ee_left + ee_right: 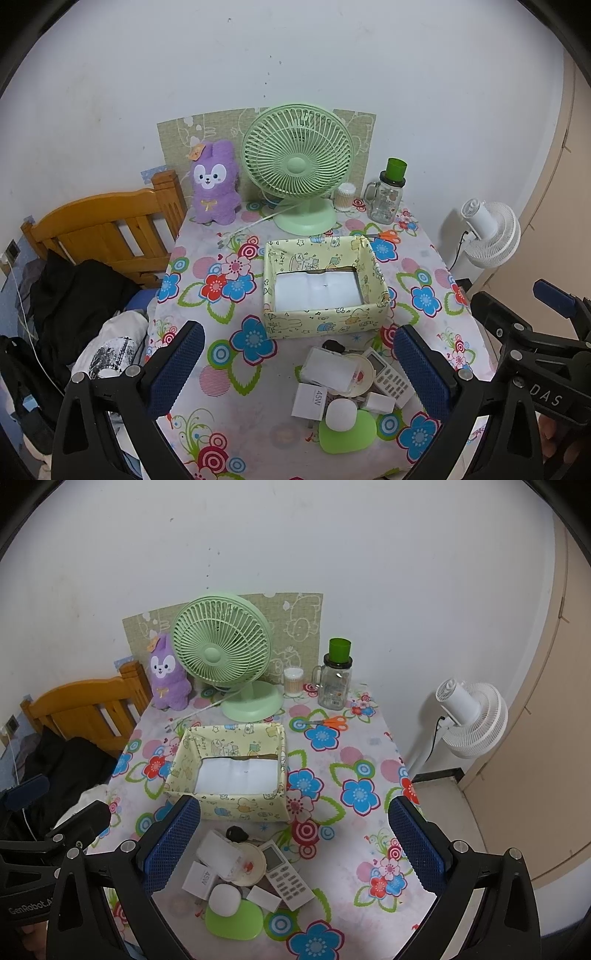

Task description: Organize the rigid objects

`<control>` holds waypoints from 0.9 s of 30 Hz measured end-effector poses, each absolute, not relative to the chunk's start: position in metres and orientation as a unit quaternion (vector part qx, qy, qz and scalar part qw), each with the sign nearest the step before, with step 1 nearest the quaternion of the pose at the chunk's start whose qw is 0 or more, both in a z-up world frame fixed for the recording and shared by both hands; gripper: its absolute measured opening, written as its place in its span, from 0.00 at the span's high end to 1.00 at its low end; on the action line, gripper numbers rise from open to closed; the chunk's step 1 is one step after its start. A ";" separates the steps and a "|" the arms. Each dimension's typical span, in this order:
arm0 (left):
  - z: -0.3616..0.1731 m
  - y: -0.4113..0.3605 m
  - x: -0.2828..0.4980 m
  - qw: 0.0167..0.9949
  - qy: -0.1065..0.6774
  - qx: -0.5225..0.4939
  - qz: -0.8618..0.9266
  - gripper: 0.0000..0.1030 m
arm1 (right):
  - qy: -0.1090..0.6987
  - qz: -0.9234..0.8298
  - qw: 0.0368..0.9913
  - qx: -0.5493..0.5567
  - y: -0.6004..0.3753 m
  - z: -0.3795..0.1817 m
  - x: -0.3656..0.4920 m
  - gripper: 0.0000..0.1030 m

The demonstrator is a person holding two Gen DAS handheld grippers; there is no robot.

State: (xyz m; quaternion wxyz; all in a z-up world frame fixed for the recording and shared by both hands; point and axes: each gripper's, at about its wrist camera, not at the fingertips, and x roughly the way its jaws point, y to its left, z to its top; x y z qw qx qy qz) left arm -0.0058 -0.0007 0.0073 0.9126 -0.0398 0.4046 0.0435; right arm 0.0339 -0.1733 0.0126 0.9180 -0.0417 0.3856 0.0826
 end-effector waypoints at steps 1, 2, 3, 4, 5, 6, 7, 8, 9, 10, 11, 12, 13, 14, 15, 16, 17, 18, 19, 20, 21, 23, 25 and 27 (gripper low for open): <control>0.007 -0.001 -0.005 0.912 0.406 -0.039 0.045 0.00 | 0.385 0.083 0.918 -0.042 -0.174 0.012 0.033 0.00; 0.006 0.000 -0.005 0.912 0.407 -0.038 0.045 0.00 | 0.386 0.083 0.918 -0.041 -0.174 0.012 0.033 0.00; 0.006 0.000 -0.004 0.912 0.407 -0.038 0.044 0.00 | 0.386 0.083 0.918 -0.041 -0.174 0.011 0.032 0.00; 0.006 -0.001 -0.004 0.911 0.407 -0.039 0.044 0.00 | 0.386 0.082 0.918 -0.040 -0.174 0.011 0.033 0.00; 0.005 -0.001 -0.003 0.911 0.408 -0.039 0.043 0.00 | 0.387 0.083 0.918 -0.039 -0.174 0.011 0.033 0.00; 0.005 0.000 -0.003 0.911 0.409 -0.039 0.042 0.00 | 0.388 0.082 0.917 -0.038 -0.175 0.011 0.034 0.00; 0.004 -0.001 -0.002 0.910 0.410 -0.039 0.042 0.00 | 0.388 0.082 0.917 -0.037 -0.175 0.011 0.035 0.00; 0.003 0.000 -0.001 0.910 0.410 -0.038 0.041 0.00 | 0.389 0.082 0.917 -0.037 -0.176 0.010 0.035 0.00; 0.003 -0.001 -0.001 0.910 0.411 -0.037 0.041 0.00 | 0.389 0.082 0.917 -0.037 -0.175 0.010 0.035 0.00; 0.002 -0.001 0.000 0.910 0.411 -0.037 0.040 0.00 | 0.389 0.082 0.917 -0.037 -0.176 0.010 0.036 0.00; 0.003 0.000 0.000 0.910 0.411 -0.038 0.041 0.00 | 0.390 0.082 0.916 -0.037 -0.176 0.009 0.036 0.00; 0.002 0.000 0.000 0.910 0.411 -0.038 0.040 0.00 | 0.391 0.082 0.916 -0.037 -0.176 0.008 0.037 0.00; 0.002 0.000 0.002 0.910 0.412 -0.037 0.039 0.00 | 0.392 0.082 0.915 -0.038 -0.176 0.008 0.038 0.00; 0.002 0.002 0.003 0.909 0.413 -0.037 0.038 0.00 | 0.393 0.082 0.915 -0.038 -0.176 0.007 0.039 0.00; 0.001 0.002 0.004 0.909 0.413 -0.038 0.038 0.00 | 0.395 0.082 0.914 -0.038 -0.176 0.006 0.041 0.00; 0.001 0.002 0.005 0.909 0.413 -0.038 0.038 0.00 | 0.397 0.083 0.913 -0.038 -0.175 0.005 0.042 0.00; 0.000 0.002 0.005 0.909 0.414 -0.038 0.038 0.00 | 0.397 0.084 0.913 -0.038 -0.174 0.004 0.042 0.00; -0.002 0.002 0.007 0.908 0.415 -0.038 0.039 0.00 | 0.399 0.085 0.912 -0.037 -0.174 0.003 0.044 0.00; -0.003 0.002 0.008 0.908 0.416 -0.038 0.040 0.00 | 0.401 0.086 0.911 -0.037 -0.174 0.001 0.045 0.00; -0.004 0.002 0.010 0.907 0.417 -0.038 0.039 0.00 | 0.404 0.087 0.910 -0.036 -0.174 0.000 0.047 0.00; -0.006 0.002 0.011 0.907 0.418 -0.037 0.039 0.00 | 0.405 0.089 0.909 -0.034 -0.174 -0.002 0.048 0.00; -0.009 0.001 0.013 0.905 0.422 -0.036 0.037 0.00 | 0.409 0.091 0.908 -0.031 -0.174 -0.005 0.051 0.00; -0.013 0.000 0.016 0.903 0.427 -0.037 0.036 0.00 | 0.412 0.091 0.906 -0.030 -0.174 -0.009 0.055 0.00; -0.017 0.001 0.018 0.900 0.433 -0.038 0.034 0.00 | 0.416 0.092 0.904 -0.033 -0.173 -0.012 0.057 0.00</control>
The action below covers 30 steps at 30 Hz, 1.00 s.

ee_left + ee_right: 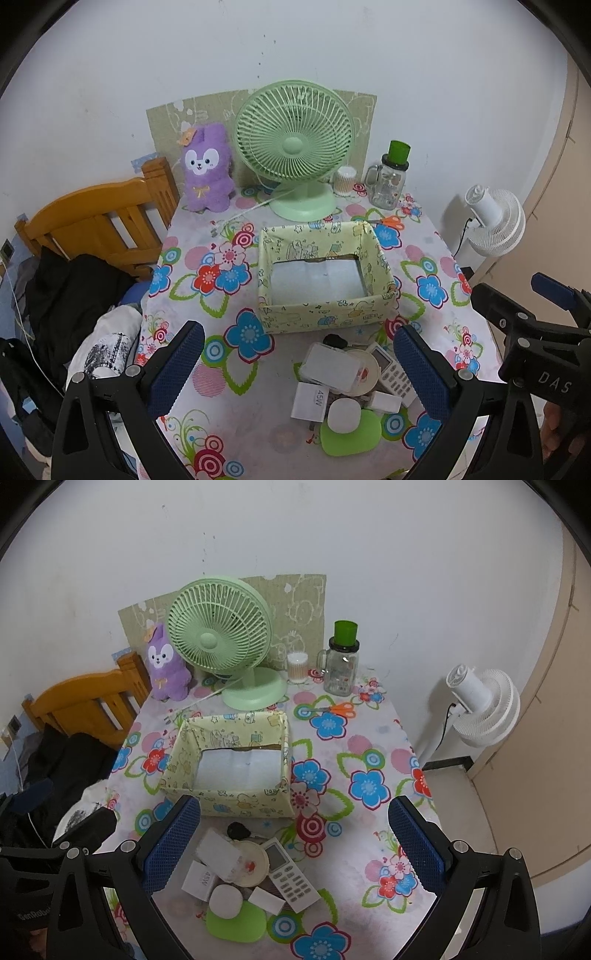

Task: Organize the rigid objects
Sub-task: 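Move the left tool down to the clear plastic container and close on it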

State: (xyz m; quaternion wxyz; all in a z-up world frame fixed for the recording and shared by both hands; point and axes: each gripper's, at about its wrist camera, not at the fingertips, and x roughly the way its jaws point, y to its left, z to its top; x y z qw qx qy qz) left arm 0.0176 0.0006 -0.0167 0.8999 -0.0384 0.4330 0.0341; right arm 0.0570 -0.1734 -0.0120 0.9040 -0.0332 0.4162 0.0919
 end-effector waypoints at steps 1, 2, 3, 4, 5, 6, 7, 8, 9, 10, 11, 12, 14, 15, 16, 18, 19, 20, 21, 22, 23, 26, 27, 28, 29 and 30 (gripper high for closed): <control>-0.018 0.001 0.019 0.899 0.435 -0.040 0.034 0.00 | 0.417 0.092 0.903 -0.035 -0.173 -0.013 0.059 0.00; -0.019 0.002 0.020 0.898 0.436 -0.041 0.034 0.00 | 0.418 0.093 0.903 -0.037 -0.173 -0.015 0.060 0.00; -0.020 0.002 0.021 0.897 0.438 -0.041 0.034 0.00 | 0.418 0.093 0.903 -0.039 -0.172 -0.016 0.061 0.00; -0.021 0.003 0.023 0.896 0.440 -0.043 0.032 0.00 | 0.418 0.094 0.903 -0.042 -0.172 -0.017 0.063 0.00; -0.022 0.003 0.024 0.895 0.442 -0.044 0.032 0.00 | 0.418 0.094 0.903 -0.044 -0.171 -0.018 0.063 0.00; -0.024 0.004 0.025 0.894 0.445 -0.045 0.031 0.00 | 0.418 0.095 0.902 -0.046 -0.170 -0.019 0.064 0.00; -0.026 0.005 0.026 0.893 0.447 -0.047 0.031 0.00 | 0.420 0.096 0.901 -0.048 -0.170 -0.020 0.066 0.00; -0.027 0.005 0.026 0.892 0.449 -0.048 0.031 0.00 | 0.421 0.097 0.901 -0.049 -0.169 -0.022 0.067 0.00; -0.029 0.006 0.028 0.890 0.452 -0.049 0.032 0.00 | 0.421 0.097 0.900 -0.050 -0.168 -0.024 0.068 0.00; -0.031 0.006 0.029 0.889 0.455 -0.050 0.031 0.00 | 0.422 0.098 0.900 -0.051 -0.168 -0.025 0.069 0.00; -0.034 0.006 0.030 0.888 0.457 -0.050 0.031 0.00 | 0.424 0.099 0.899 -0.053 -0.168 -0.028 0.070 0.00; -0.037 0.006 0.031 0.886 0.459 -0.050 0.031 0.00 | 0.427 0.100 0.897 -0.055 -0.167 -0.031 0.071 0.00; -0.042 0.006 0.033 0.885 0.463 -0.049 0.033 0.00 | 0.432 0.102 0.894 -0.056 -0.166 -0.036 0.073 0.00; -0.046 0.007 0.034 0.883 0.466 -0.049 0.034 0.00 | 0.434 0.104 0.893 -0.055 -0.165 -0.039 0.074 0.00; -0.048 0.007 0.035 0.882 0.468 -0.049 0.034 0.00 | 0.437 0.104 0.892 -0.055 -0.165 -0.042 0.075 0.00; -0.055 0.009 0.038 0.880 0.472 -0.050 0.034 0.00 | 0.440 0.105 0.890 -0.054 -0.166 -0.049 0.076 0.00; -0.059 0.009 0.039 0.878 0.475 -0.050 0.033 0.00 | 0.441 0.105 0.890 -0.054 -0.166 -0.053 0.077 0.00; -0.064 0.009 0.040 0.876 0.479 -0.048 0.034 0.00 | 0.443 0.105 0.889 -0.054 -0.168 -0.055 0.078 0.00; -0.068 0.009 0.041 0.874 0.482 -0.047 0.034 0.00 | 0.445 0.105 0.888 -0.053 -0.168 -0.058 0.079 0.00; -0.071 0.008 0.042 0.874 0.483 -0.046 0.033 0.00 | 0.448 0.105 0.887 -0.052 -0.170 -0.062 0.080 0.00; -0.075 0.008 0.043 0.872 0.486 -0.045 0.032 0.00 | 0.450 0.104 0.885 -0.050 -0.171 -0.066 0.081 0.00; -0.085 0.007 0.045 0.869 0.492 -0.046 0.027 0.00 | 0.458 0.102 0.882 -0.050 -0.174 -0.075 0.083 0.00; -0.089 0.006 0.045 0.868 0.495 -0.046 0.025 0.00 | 0.460 0.102 0.881 -0.050 -0.175 -0.079 0.084 0.00; -0.092 0.006 0.045 0.866 0.497 -0.047 0.023 0.00 | 0.463 0.101 0.879 -0.049 -0.175 -0.083 0.084 0.00; -0.095 0.005 0.046 0.865 0.499 -0.046 0.023 0.00 | 0.464 0.101 0.878 -0.049 -0.175 -0.086 0.084 0.00; -0.099 0.005 0.047 0.863 0.503 -0.046 0.022 0.00 | 0.468 0.101 0.877 -0.049 -0.176 -0.090 0.085 0.00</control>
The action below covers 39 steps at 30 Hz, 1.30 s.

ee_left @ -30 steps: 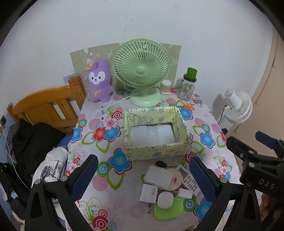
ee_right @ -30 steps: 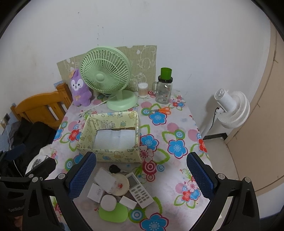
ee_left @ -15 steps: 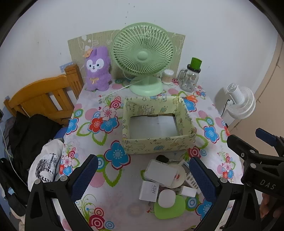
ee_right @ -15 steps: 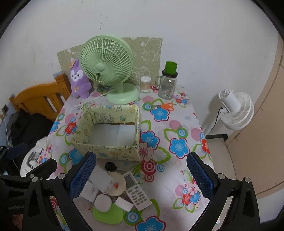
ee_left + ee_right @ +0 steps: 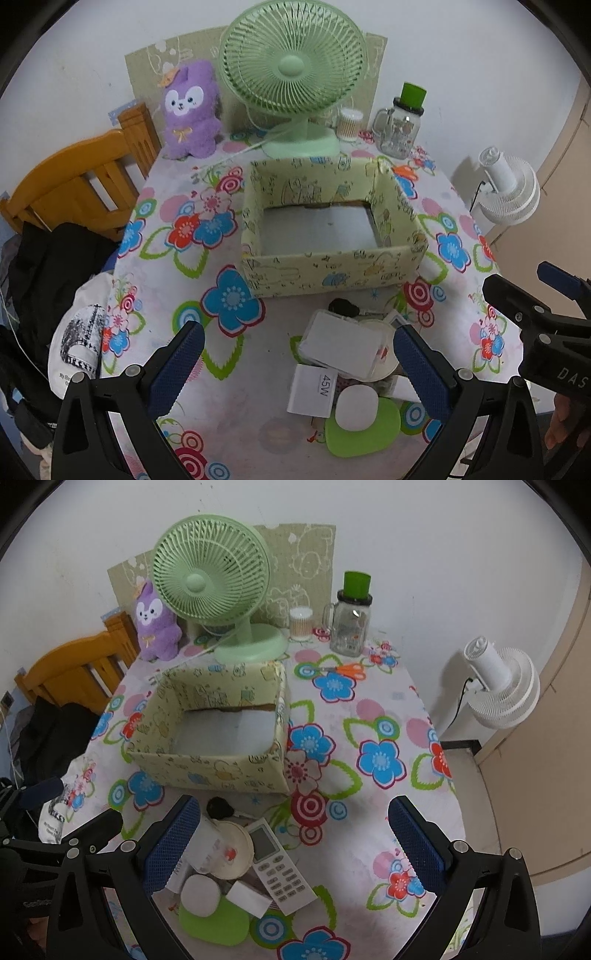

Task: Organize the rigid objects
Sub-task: 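Move the left tool down to the clear plastic container and close on it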

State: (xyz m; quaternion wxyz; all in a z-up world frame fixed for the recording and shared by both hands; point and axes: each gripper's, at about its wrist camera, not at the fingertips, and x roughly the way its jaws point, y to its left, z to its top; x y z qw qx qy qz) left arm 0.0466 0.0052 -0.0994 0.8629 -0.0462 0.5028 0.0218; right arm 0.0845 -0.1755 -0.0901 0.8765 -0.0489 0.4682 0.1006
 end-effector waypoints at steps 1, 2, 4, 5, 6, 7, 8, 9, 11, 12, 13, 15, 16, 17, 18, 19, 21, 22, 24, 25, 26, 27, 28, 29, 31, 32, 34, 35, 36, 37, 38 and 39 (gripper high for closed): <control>-0.102 0.004 0.047 0.862 0.505 -0.046 0.020 0.00 | 0.470 0.101 0.875 -0.050 -0.176 -0.093 0.085 0.00; -0.106 0.004 0.047 0.860 0.507 -0.046 0.018 0.00 | 0.473 0.101 0.874 -0.051 -0.175 -0.097 0.085 0.00; -0.112 0.003 0.049 0.858 0.512 -0.046 0.015 0.00 | 0.476 0.099 0.873 -0.053 -0.175 -0.104 0.085 0.00; -0.114 0.003 0.049 0.857 0.513 -0.047 0.014 0.00 | 0.477 0.098 0.872 -0.054 -0.175 -0.108 0.086 0.00; -0.117 0.002 0.050 0.857 0.514 -0.048 0.013 0.00 | 0.479 0.097 0.871 -0.053 -0.176 -0.111 0.087 0.00; -0.120 0.002 0.051 0.856 0.515 -0.048 0.010 0.00 | 0.482 0.096 0.870 -0.053 -0.177 -0.114 0.087 0.00; -0.121 0.002 0.051 0.856 0.515 -0.047 0.009 0.00 | 0.484 0.094 0.869 -0.052 -0.177 -0.117 0.088 0.00; -0.124 0.000 0.052 0.856 0.516 -0.046 0.007 0.00 | 0.486 0.092 0.867 -0.051 -0.178 -0.120 0.089 0.00; -0.130 -0.002 0.053 0.855 0.516 -0.044 -0.007 0.00 | 0.489 0.090 0.866 -0.052 -0.179 -0.125 0.090 0.00; -0.132 -0.002 0.053 0.855 0.516 -0.044 -0.013 0.00 | 0.491 0.089 0.865 -0.053 -0.180 -0.128 0.091 0.00; -0.136 -0.004 0.054 0.855 0.517 -0.041 -0.021 0.00 | 0.492 0.088 0.864 -0.055 -0.180 -0.130 0.091 0.00; -0.141 -0.007 0.056 0.854 0.518 -0.033 -0.029 0.00 | 0.496 0.087 0.862 -0.059 -0.181 -0.136 0.092 0.01; -0.143 -0.008 0.057 0.853 0.520 -0.027 -0.032 0.00 | 0.497 0.087 0.861 -0.060 -0.182 -0.139 0.092 0.01; -0.147 -0.010 0.058 0.853 0.521 -0.019 -0.037 0.00 | 0.499 0.088 0.860 -0.060 -0.182 -0.142 0.093 0.01; -0.150 -0.011 0.058 0.852 0.521 -0.013 -0.041 0.00 | 0.501 0.088 0.859 -0.059 -0.182 -0.145 0.093 0.01; -0.152 -0.013 0.059 0.853 0.520 -0.008 -0.046 0.00 | 0.502 0.088 0.858 -0.059 -0.183 -0.147 0.092 0.01; -0.156 -0.015 0.061 0.853 0.520 -0.002 -0.053 0.00 | 0.507 0.088 0.855 -0.060 -0.184 -0.154 0.093 0.01; -0.158 -0.016 0.062 0.851 0.521 0.001 -0.059 0.00 | 0.509 0.087 0.854 -0.060 -0.184 -0.156 0.093 0.01; -0.162 -0.017 0.064 0.849 0.524 0.005 -0.068 0.00 | 0.513 0.087 0.852 -0.060 -0.184 -0.161 0.093 0.01; -0.165 -0.018 0.066 0.848 0.525 0.009 -0.070 0.00 | 0.515 0.086 0.851 -0.059 -0.185 -0.163 0.093 0.02; -0.167 -0.019 0.067 0.847 0.526 0.011 -0.072 0.00 | 0.517 0.085 0.849 -0.058 -0.185 -0.166 0.093 0.02; -0.168 -0.020 0.068 0.847 0.527 0.013 -0.074 0.00 | 0.520 0.084 0.848 -0.058 -0.186 -0.168 0.094 0.02; -0.171 -0.022 0.069 0.845 0.529 0.015 -0.078 0.00 | 0.522 0.083 0.847 -0.058 -0.187 -0.171 0.094 0.03; -0.173 -0.023 0.070 0.844 0.530 0.016 -0.081 0.00 | 0.523 0.082 0.846 -0.059 -0.187 -0.173 0.094 0.03; -0.178 -0.024 0.072 0.842 0.533 0.018 -0.085 0.00 | 0.527 0.080 0.844 -0.059 -0.189 -0.177 0.095 0.04; -0.180 -0.025 0.073 0.840 0.536 0.019 -0.085 0.00 | 0.528 0.080 0.843 -0.059 -0.189 -0.179 0.095 0.04; -0.185 -0.026 0.075 0.837 0.540 0.017 -0.089 0.00 | 0.532 0.079 0.841 -0.058 -0.190 -0.182 0.095 0.05; -0.187 -0.026 0.076 0.835 0.543 0.013 -0.093 0.00 | 0.534 0.079 0.840 -0.057 -0.191 -0.183 0.096 0.05; -0.189 -0.025 0.078 0.833 0.545 0.010 -0.095 0.00 | 0.535 0.079 0.839 -0.056 -0.191 -0.185 0.096 0.05; -0.192 -0.025 0.079 0.831 0.548 0.005 -0.098 0.00 | 0.536 0.079 0.839 -0.056 -0.191 -0.186 0.096 0.06; -0.195 -0.024 0.080 0.829 0.550 0.002 -0.100 0.00 | 0.537 0.078 0.838 -0.055 -0.191 -0.188 0.097 0.06; -0.197 -0.024 0.082 0.827 0.553 0.000 -0.102 0.00 | 0.538 0.077 0.837 -0.055 -0.191 -0.189 0.098 0.06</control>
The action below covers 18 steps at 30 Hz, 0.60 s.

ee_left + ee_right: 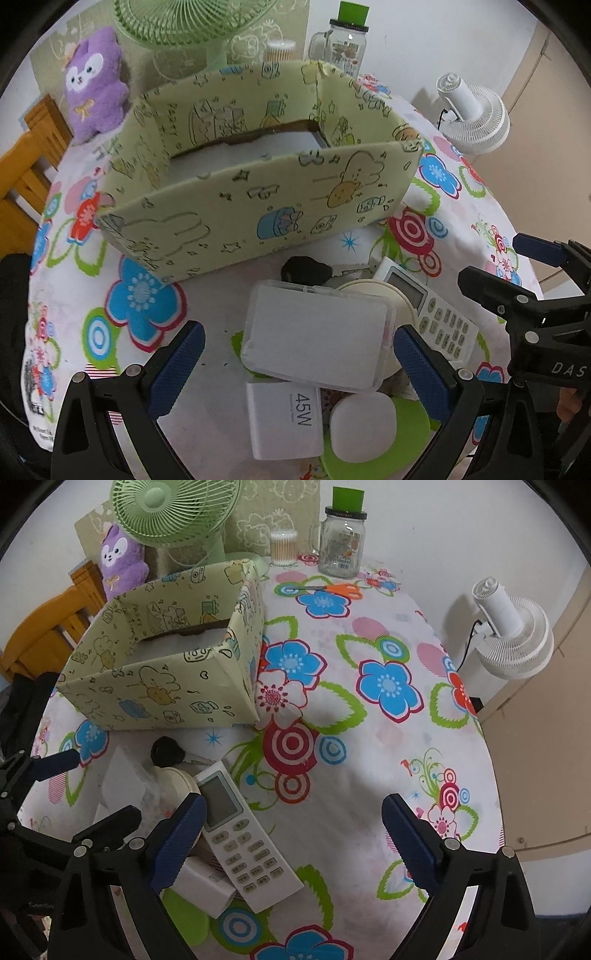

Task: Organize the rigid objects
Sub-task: 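Move the left tool down to the clear plastic container and close on it, then lift the clear container with the left tool while the right tool grasps the round bunny mirror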

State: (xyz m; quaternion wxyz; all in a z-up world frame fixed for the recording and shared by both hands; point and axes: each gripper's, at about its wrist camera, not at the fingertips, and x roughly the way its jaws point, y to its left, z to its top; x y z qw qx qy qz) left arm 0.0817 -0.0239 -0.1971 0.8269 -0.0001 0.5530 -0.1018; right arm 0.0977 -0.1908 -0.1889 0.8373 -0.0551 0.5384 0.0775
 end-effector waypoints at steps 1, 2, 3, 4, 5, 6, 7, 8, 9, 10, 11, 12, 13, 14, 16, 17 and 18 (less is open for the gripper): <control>-0.199 -0.024 0.083 0.826 0.554 -0.001 -0.103 0.00 | 0.540 0.077 0.836 -0.055 -0.191 -0.190 0.098 0.06; -0.201 -0.024 0.084 0.825 0.556 -0.001 -0.103 0.00 | 0.541 0.077 0.835 -0.056 -0.190 -0.192 0.099 0.06; -0.203 -0.025 0.084 0.824 0.557 0.000 -0.103 0.00 | 0.543 0.077 0.834 -0.056 -0.190 -0.194 0.100 0.06; -0.205 -0.025 0.085 0.824 0.557 -0.001 -0.106 0.00 | 0.545 0.076 0.833 -0.057 -0.189 -0.195 0.100 0.06; -0.206 -0.026 0.085 0.823 0.557 -0.001 -0.109 0.00 | 0.546 0.076 0.832 -0.056 -0.189 -0.197 0.100 0.06; -0.208 -0.027 0.086 0.822 0.558 0.000 -0.113 0.00 | 0.548 0.076 0.831 -0.056 -0.189 -0.198 0.101 0.06; -0.210 -0.028 0.087 0.822 0.558 -0.002 -0.117 0.01 | 0.549 0.075 0.830 -0.056 -0.189 -0.200 0.101 0.06; -0.213 -0.029 0.087 0.819 0.560 -0.003 -0.121 0.03 | 0.551 0.075 0.829 -0.056 -0.189 -0.201 0.101 0.06; -0.215 -0.030 0.088 0.817 0.563 -0.005 -0.123 0.07 | 0.553 0.074 0.828 -0.056 -0.188 -0.203 0.102 0.06; -0.217 -0.030 0.088 0.816 0.565 -0.006 -0.123 0.09 | 0.555 0.073 0.827 -0.056 -0.188 -0.204 0.102 0.06; -0.218 -0.030 0.089 0.814 0.567 -0.007 -0.122 0.12 | 0.556 0.073 0.826 -0.057 -0.188 -0.206 0.102 0.06; -0.219 -0.029 0.089 0.814 0.567 -0.009 -0.122 0.12 | 0.558 0.073 0.825 -0.057 -0.188 -0.206 0.103 0.06; -0.219 -0.028 0.089 0.816 0.565 -0.011 -0.122 0.12 | 0.558 0.073 0.824 -0.057 -0.188 -0.207 0.103 0.06; -0.218 -0.028 0.089 0.816 0.565 -0.012 -0.122 0.12 | 0.559 0.073 0.824 -0.055 -0.188 -0.207 0.104 0.06; -0.217 -0.026 0.089 0.818 0.562 -0.011 -0.117 0.13 | 0.560 0.074 0.824 -0.054 -0.188 -0.207 0.105 0.06; -0.216 -0.025 0.087 0.819 0.561 -0.010 -0.116 0.13 | 0.559 0.073 0.824 -0.055 -0.187 -0.207 0.106 0.06; -0.215 -0.024 0.086 0.821 0.559 -0.009 -0.114 0.13 | 0.559 0.075 0.824 -0.056 -0.186 -0.207 0.106 0.06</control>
